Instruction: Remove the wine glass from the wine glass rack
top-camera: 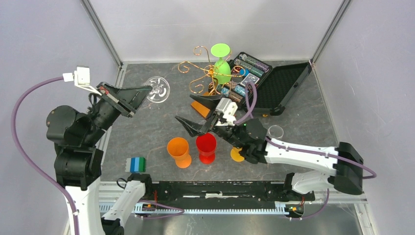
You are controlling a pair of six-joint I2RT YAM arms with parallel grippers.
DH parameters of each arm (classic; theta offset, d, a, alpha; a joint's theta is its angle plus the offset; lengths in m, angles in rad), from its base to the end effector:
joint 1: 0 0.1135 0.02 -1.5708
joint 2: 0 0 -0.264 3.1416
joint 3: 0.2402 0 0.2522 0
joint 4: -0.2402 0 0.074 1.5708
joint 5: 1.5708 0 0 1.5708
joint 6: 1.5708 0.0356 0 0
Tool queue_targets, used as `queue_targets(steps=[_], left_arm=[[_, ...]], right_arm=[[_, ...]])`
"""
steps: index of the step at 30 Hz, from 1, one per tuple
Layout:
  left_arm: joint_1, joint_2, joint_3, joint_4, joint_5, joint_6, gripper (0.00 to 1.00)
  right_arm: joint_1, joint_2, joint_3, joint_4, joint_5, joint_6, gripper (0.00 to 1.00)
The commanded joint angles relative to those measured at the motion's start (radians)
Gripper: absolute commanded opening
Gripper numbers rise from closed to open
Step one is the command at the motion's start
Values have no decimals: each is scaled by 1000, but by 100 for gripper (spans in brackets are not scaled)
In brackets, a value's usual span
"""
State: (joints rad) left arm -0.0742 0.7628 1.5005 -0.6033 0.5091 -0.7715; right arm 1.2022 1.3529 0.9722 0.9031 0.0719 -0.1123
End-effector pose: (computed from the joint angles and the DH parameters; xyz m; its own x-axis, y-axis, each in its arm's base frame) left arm 0.0727 -0.0228 0.5191 -0.2852 -0.5893 -0.7559 0.4849 0.5916 -0.6441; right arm 0.1132 0.2860 0.3906 0.2804 0.4157 -0.8652 -0.8821 0.4670 -0.0615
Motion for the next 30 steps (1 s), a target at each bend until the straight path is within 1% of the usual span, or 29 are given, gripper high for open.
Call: queue_targets(steps=[1,2,5,8,16,18,20,25,26,27,28,29,30], left_arm=[[2,-9,-26,0,108,-29,2],[2,-13,-35,8,127,-44,2],[2,-31,-76,52,178,-96,2],[1,-43,-93,60,195,-115,2],[-4,-43,-89,59,200,-134,2],[-5,-45,-89,59,199,-135,2],[-5,-43,-85,60,200,-138,2],[-6,-41,-77,65,205,-144,2],[-6,-40,-77,66,206,-138,2],[-6,-40,-74,66,206,-133,4],[-6,-38,-72,68,204,-124,12],[-6,-38,-71,68,200,-115,28],[-6,-38,-71,68,196,-110,42]], right_arm=[[-1,78,94,152,-68,-93,85],[-1,98,105,175,-102,-101,85],[-1,150,140,195,-106,-120,82],[-3,178,160,216,-121,-122,76],[-4,199,185,205,-132,-100,45],[-4,197,183,204,-132,-99,41],[-5,197,183,208,-124,-101,34],[-4,203,184,243,-94,-91,2],[-4,203,181,255,-88,-87,0],[-5,202,177,270,-79,-80,0],[-5,200,171,291,-78,-71,0],[-4,196,163,309,-46,-63,0],[-4,191,151,341,-24,-52,0]])
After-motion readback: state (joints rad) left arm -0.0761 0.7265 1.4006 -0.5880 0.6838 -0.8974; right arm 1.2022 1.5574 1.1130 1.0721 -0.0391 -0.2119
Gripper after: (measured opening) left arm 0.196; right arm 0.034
